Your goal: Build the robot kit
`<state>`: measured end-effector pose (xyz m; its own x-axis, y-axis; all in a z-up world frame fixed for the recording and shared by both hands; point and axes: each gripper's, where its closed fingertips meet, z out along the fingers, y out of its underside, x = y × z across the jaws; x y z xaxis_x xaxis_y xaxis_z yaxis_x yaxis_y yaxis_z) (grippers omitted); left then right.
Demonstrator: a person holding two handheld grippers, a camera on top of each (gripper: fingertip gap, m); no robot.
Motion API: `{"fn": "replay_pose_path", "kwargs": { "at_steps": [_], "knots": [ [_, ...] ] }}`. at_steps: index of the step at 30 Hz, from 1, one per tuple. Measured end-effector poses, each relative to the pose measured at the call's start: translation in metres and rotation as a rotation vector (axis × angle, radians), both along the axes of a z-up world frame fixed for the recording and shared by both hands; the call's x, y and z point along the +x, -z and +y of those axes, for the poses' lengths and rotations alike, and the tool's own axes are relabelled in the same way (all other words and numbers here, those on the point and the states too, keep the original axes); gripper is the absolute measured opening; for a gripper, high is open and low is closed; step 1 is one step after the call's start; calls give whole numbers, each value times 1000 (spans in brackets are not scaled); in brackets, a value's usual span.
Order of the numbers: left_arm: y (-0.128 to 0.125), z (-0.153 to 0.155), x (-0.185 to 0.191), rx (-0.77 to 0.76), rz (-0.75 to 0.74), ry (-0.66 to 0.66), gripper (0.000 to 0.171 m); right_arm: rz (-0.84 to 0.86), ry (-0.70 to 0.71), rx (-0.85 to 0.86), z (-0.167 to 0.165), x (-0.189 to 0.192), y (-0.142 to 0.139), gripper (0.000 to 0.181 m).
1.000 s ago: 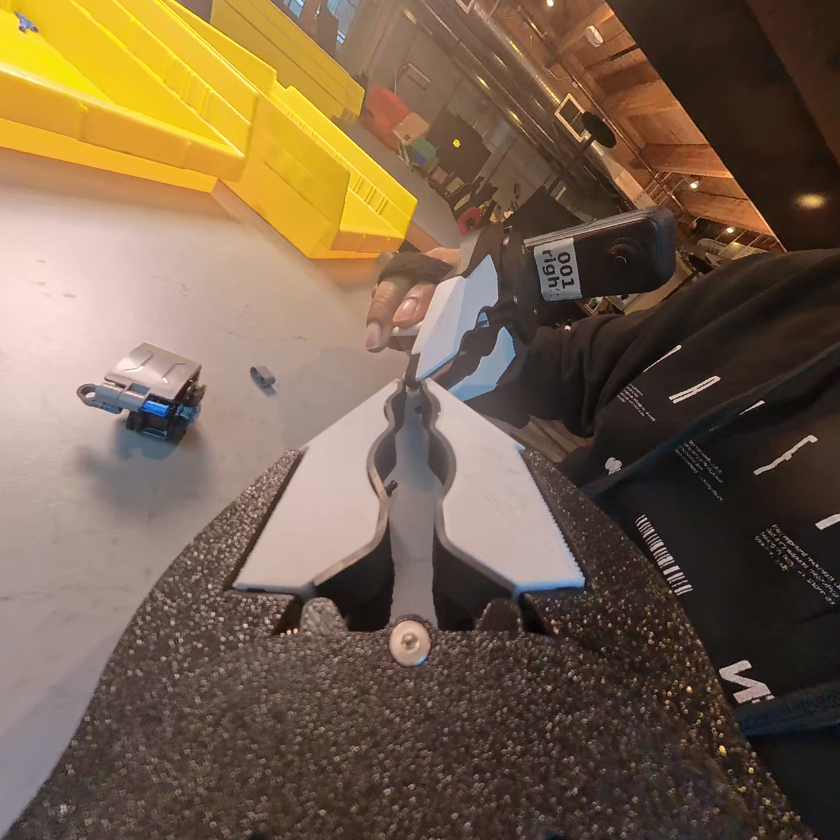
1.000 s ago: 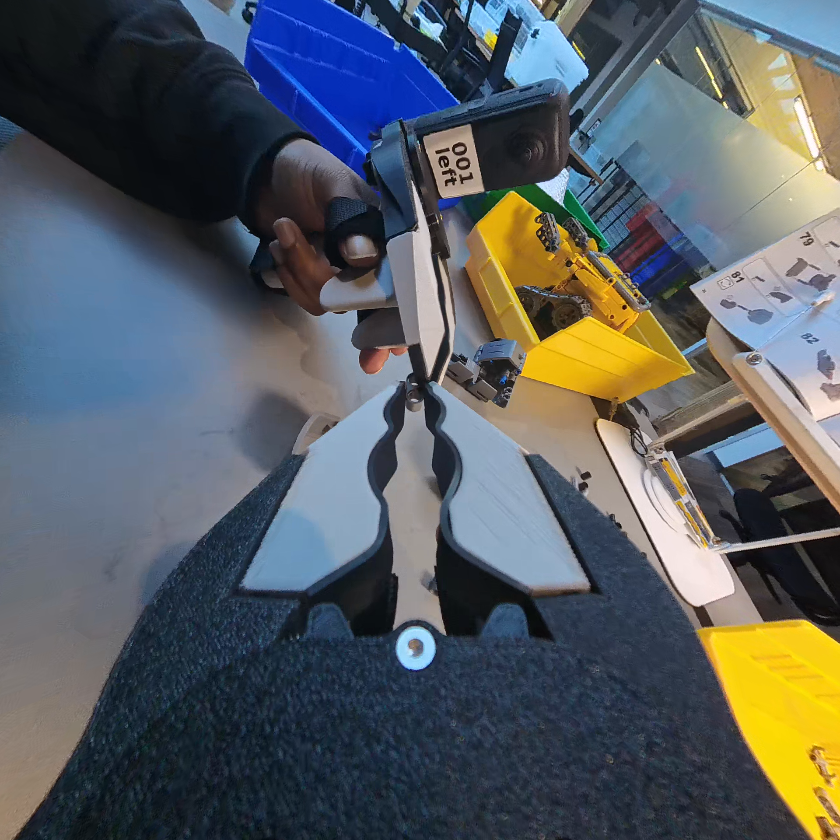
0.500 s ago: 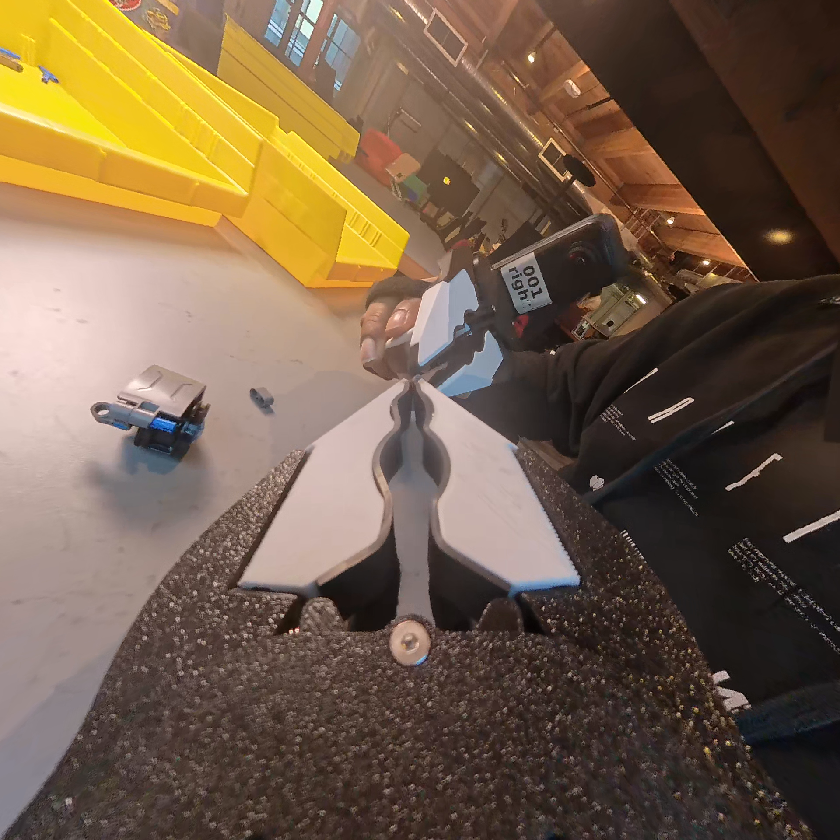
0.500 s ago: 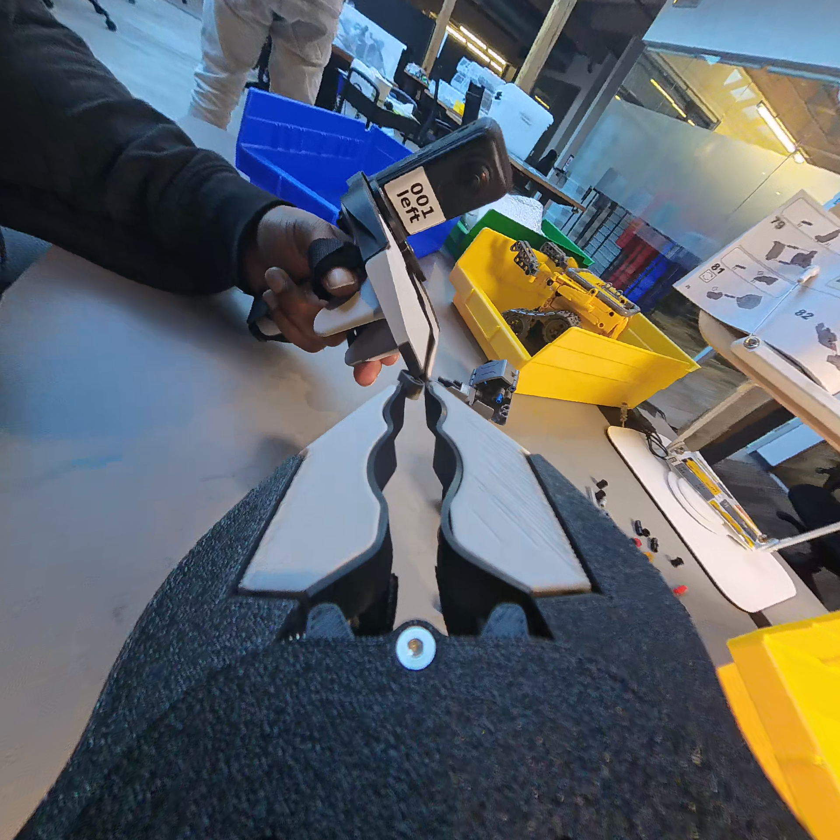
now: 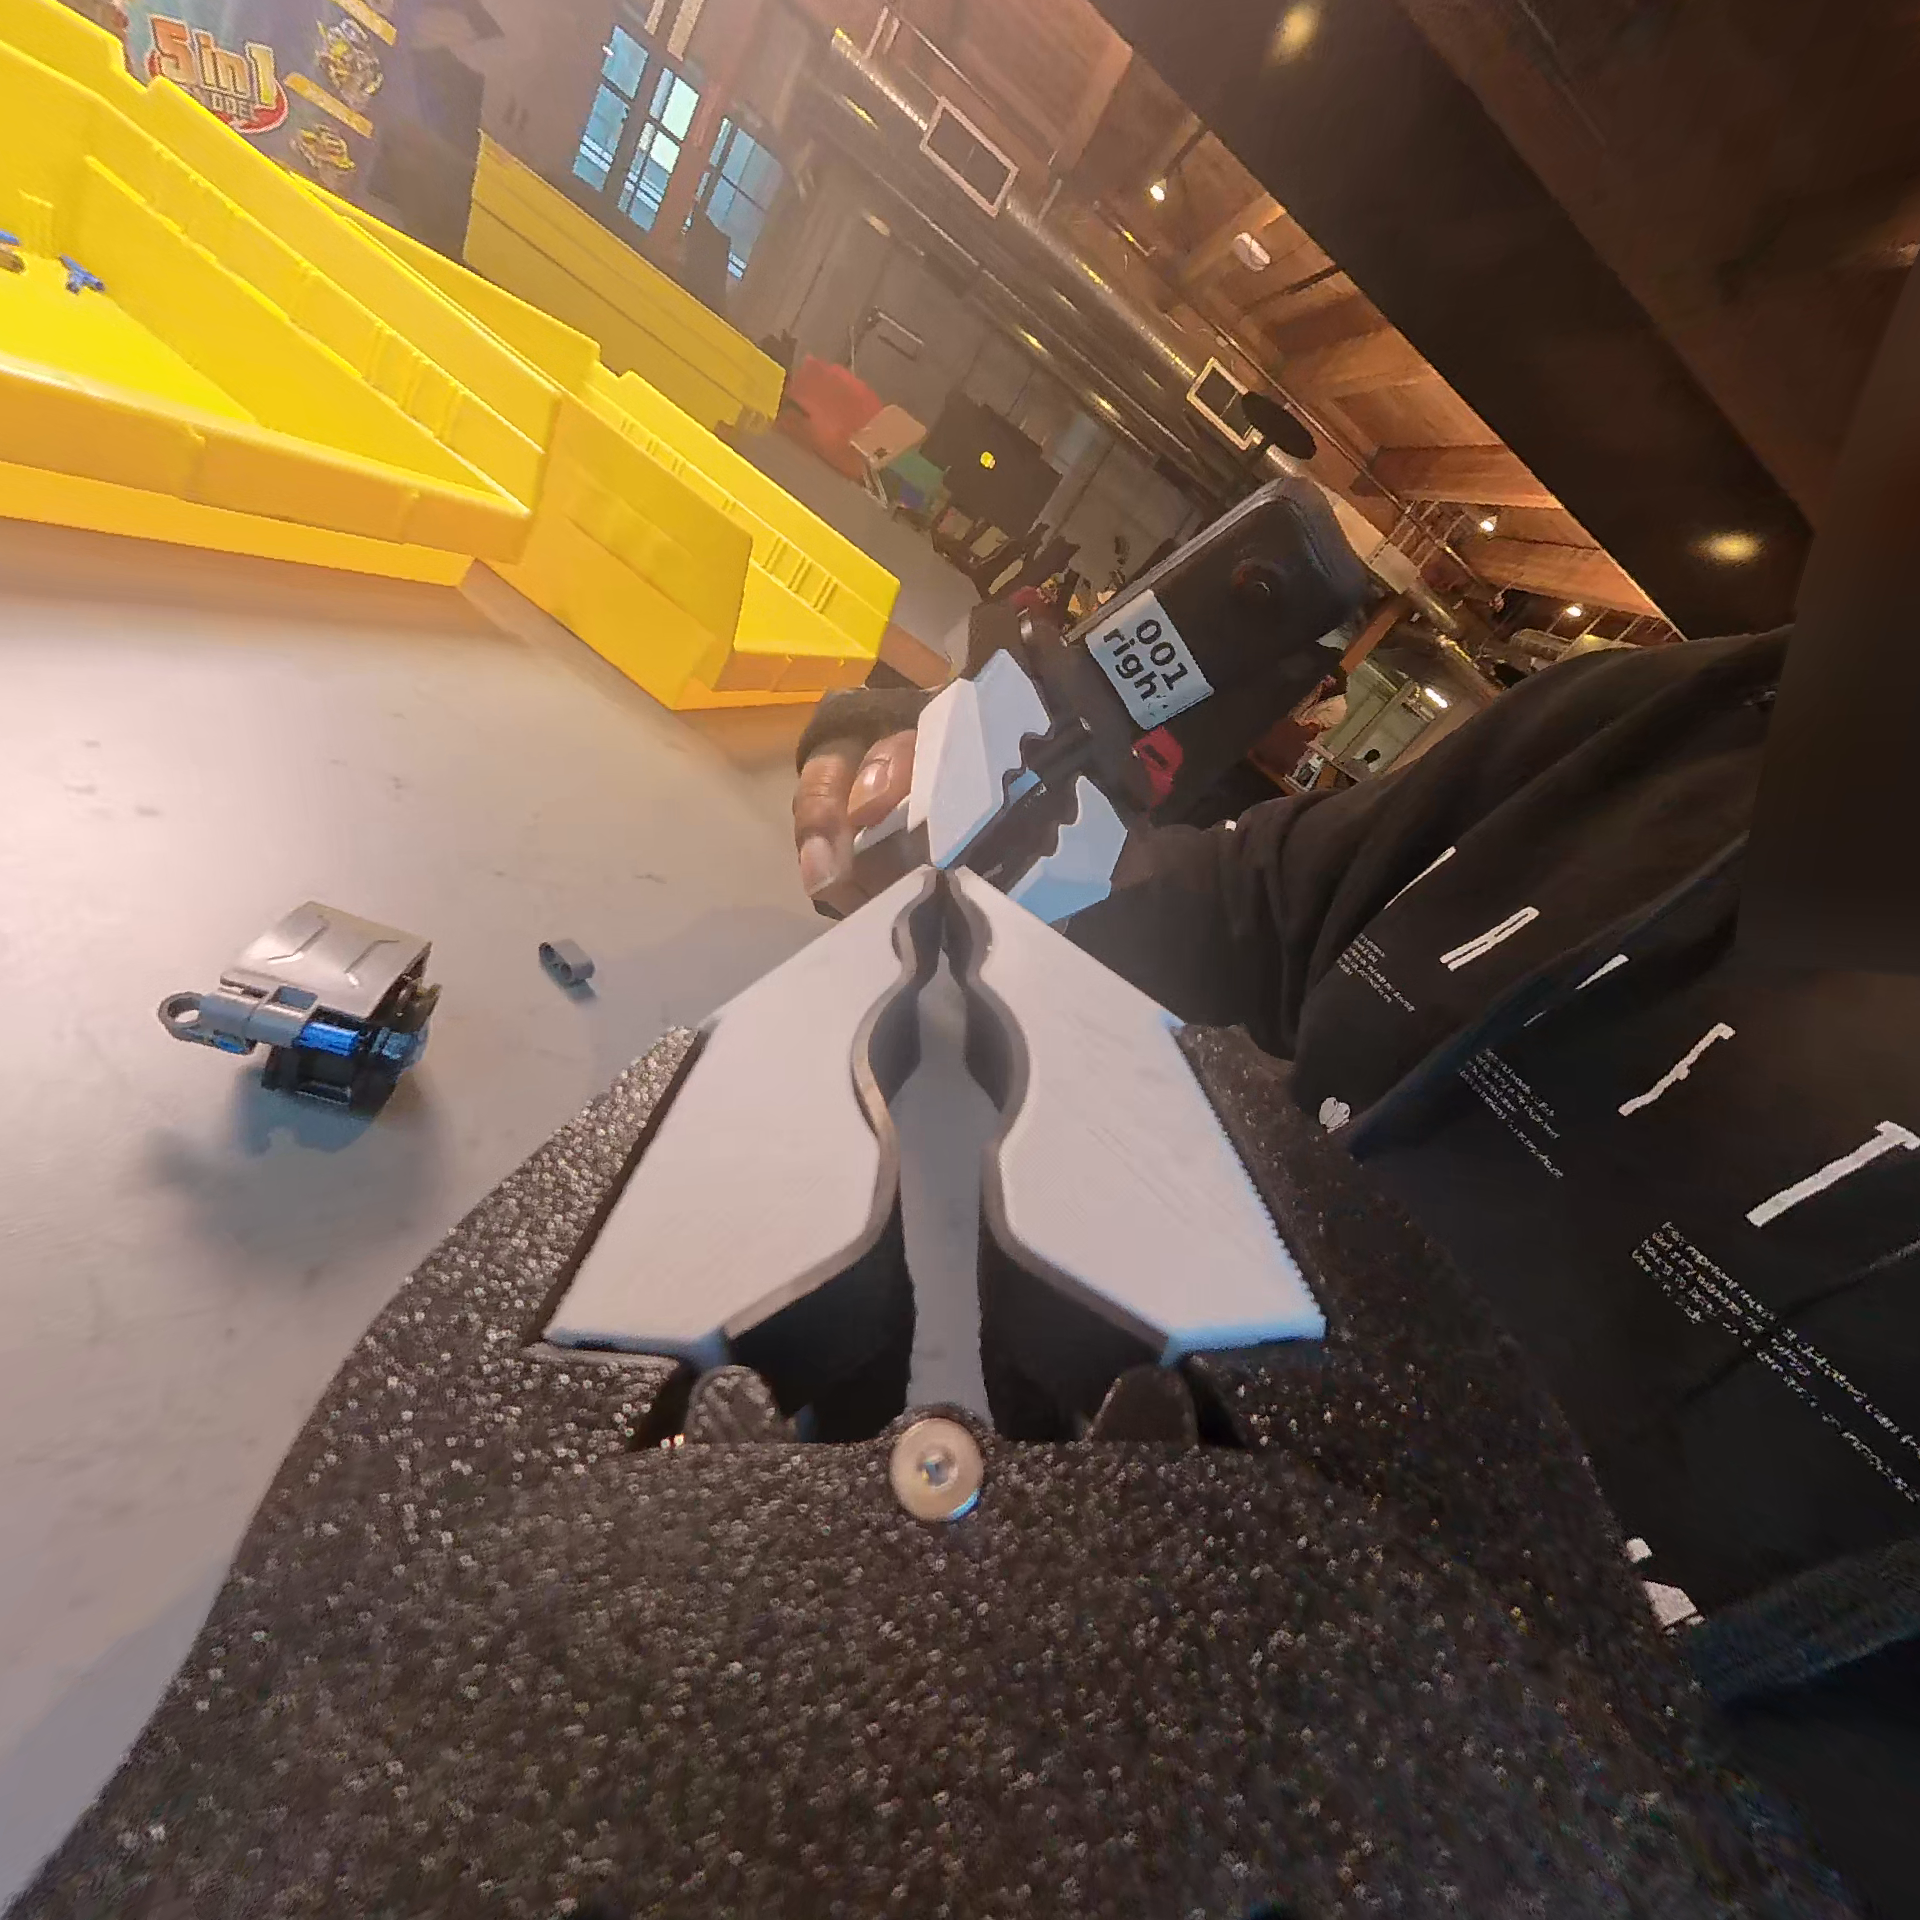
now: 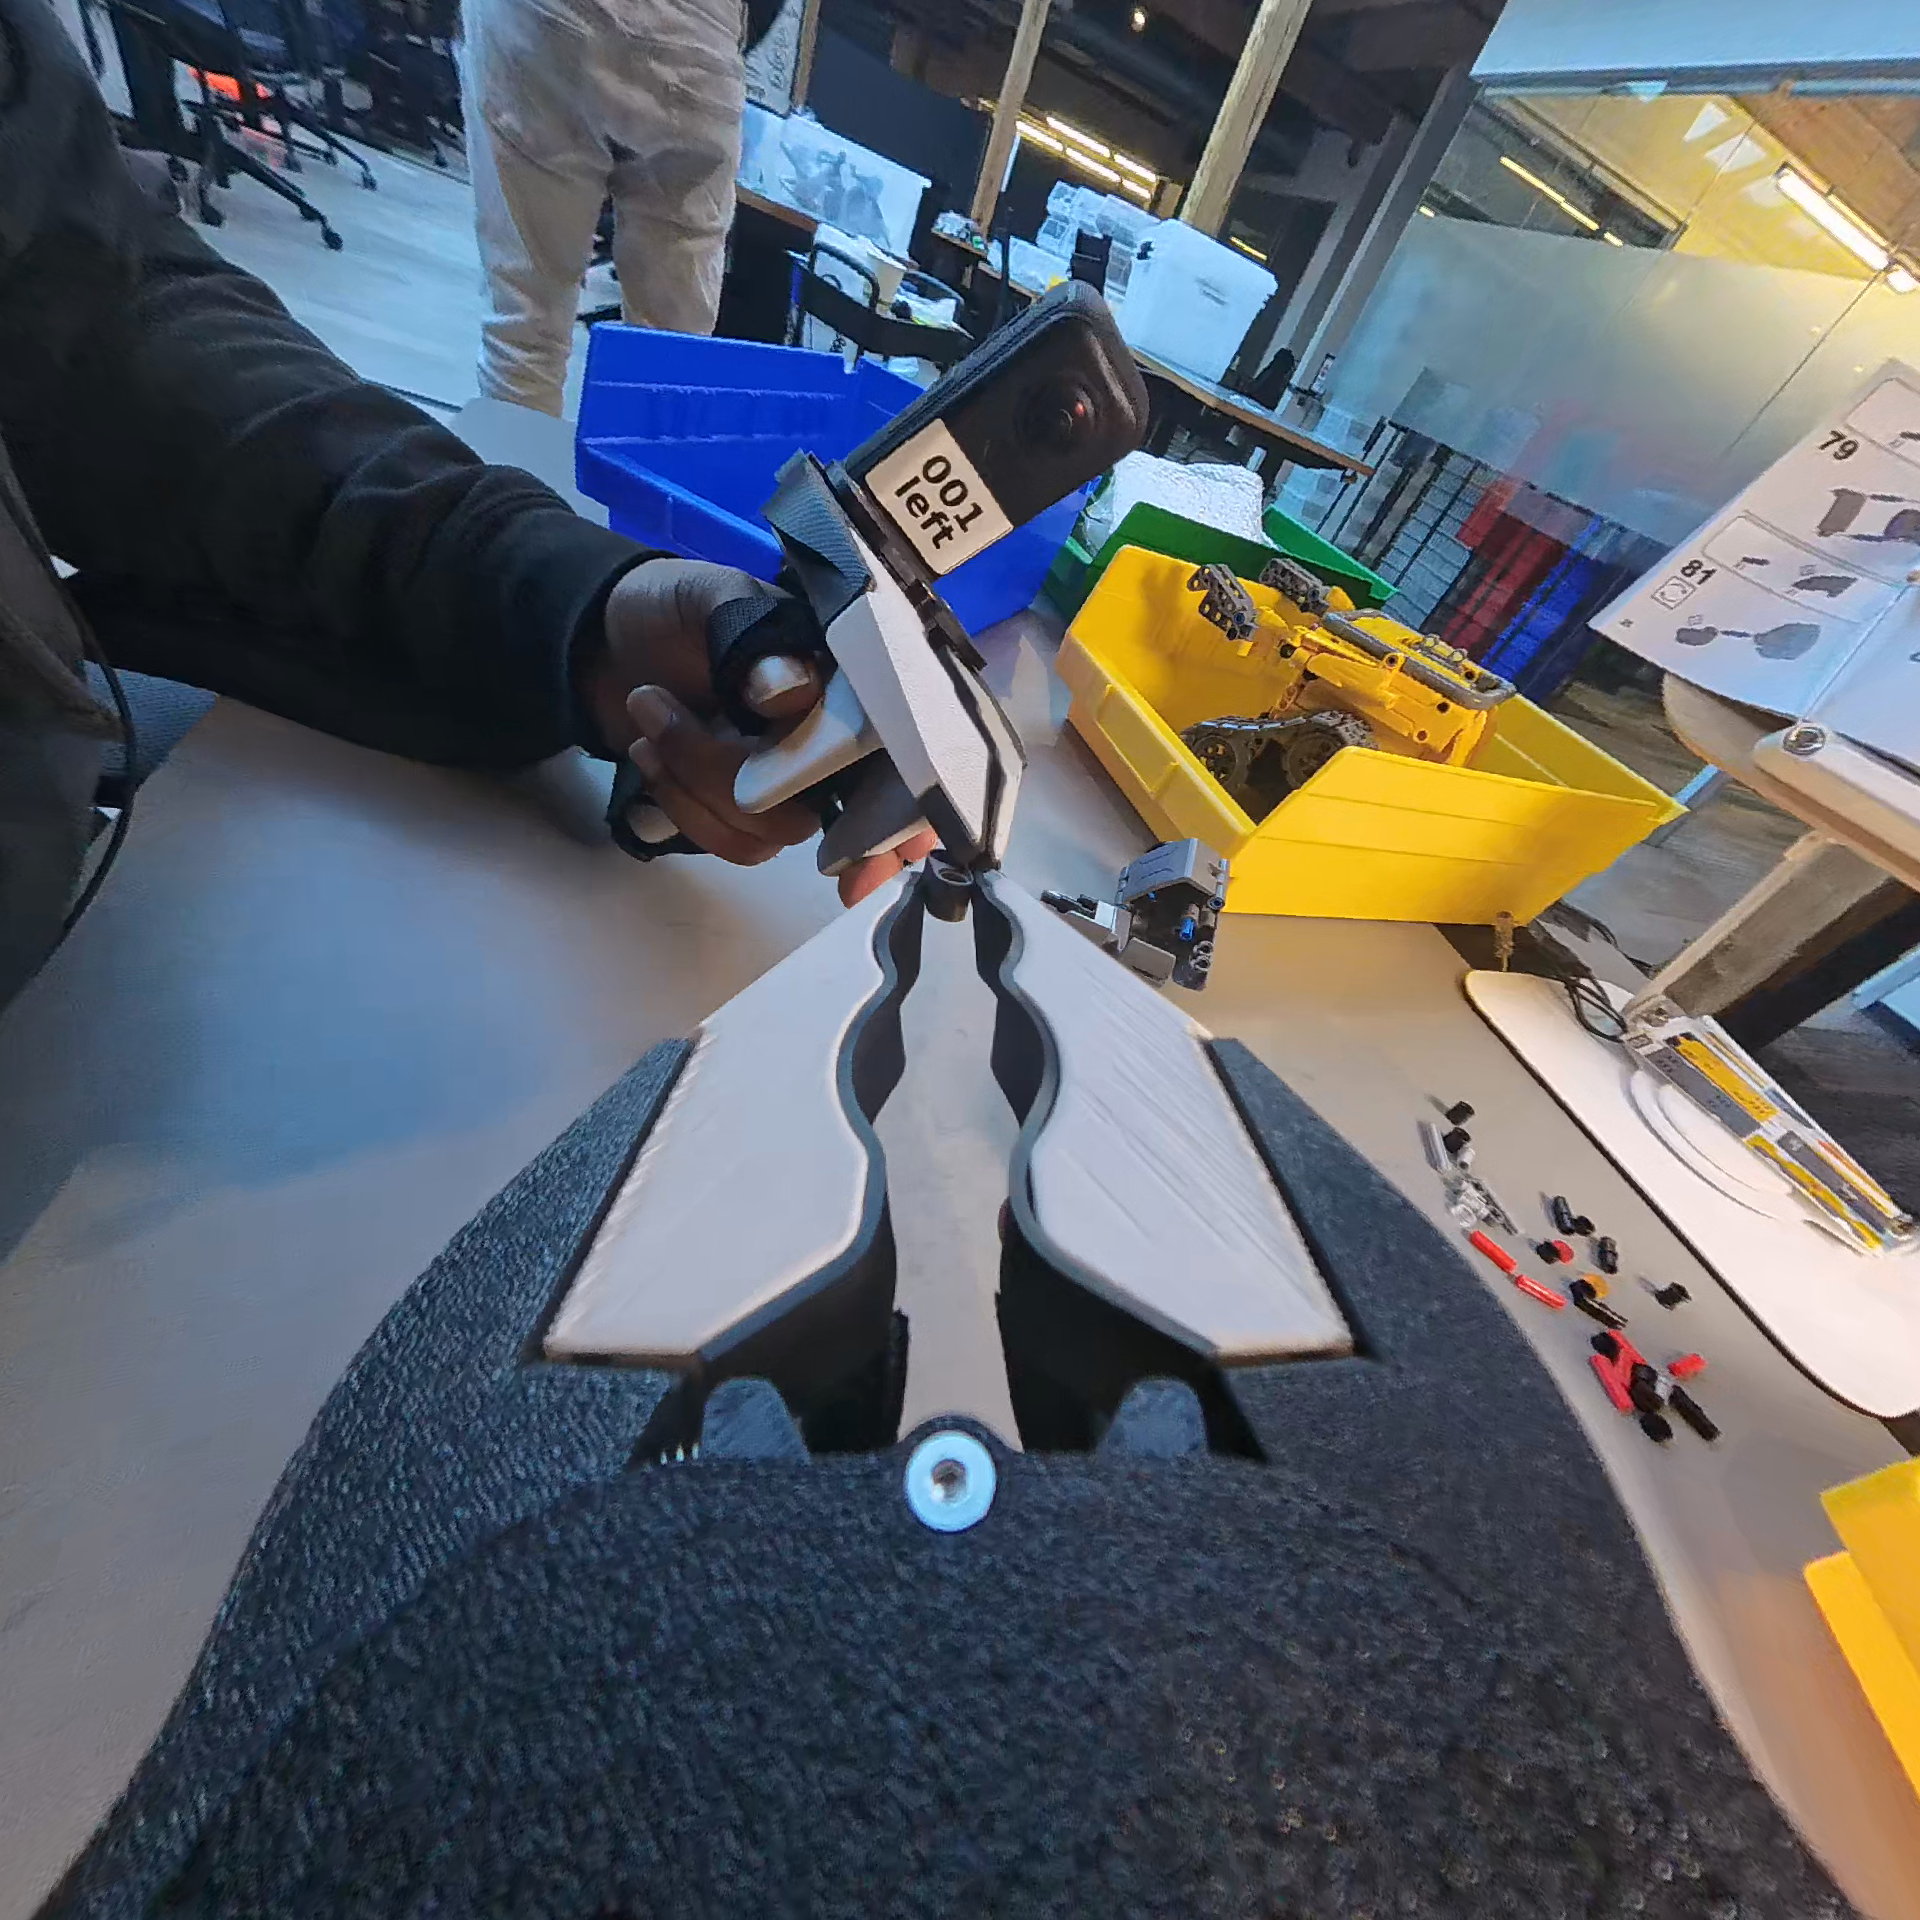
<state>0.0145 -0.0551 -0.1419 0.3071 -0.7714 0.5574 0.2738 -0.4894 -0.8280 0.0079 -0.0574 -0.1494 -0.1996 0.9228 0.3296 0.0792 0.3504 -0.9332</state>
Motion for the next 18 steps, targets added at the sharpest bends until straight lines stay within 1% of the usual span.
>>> {"fn": "replay_pose_path", "kwargs": {
  "at_steps": [3, 6, 10, 12, 14, 18],
  "knots": [
    [-3, -2, 1, 1, -22, 18, 1, 13, -24, -21, -2, 2, -3, 7],
    [-5, -4, -3, -22, -56, 32, 12, 57, -34, 3, -4, 6, -10, 7],
    [-7, -14, 5, -76, -106, 127, 17, 83, -48, 82, -10, 7, -13, 7],
    [-5, -18, 10, -86, -99, 158, 16, 83, -64, 120, -15, 7, -11, 6],
    [-5, -19, 11, -98, -109, 174, 9, 82, -65, 147, -17, 7, -9, 6],
    [-1, -15, 10, -112, -87, 144, 8, 64, -46, 162, -13, 6, -5, 6]
  ]
}}
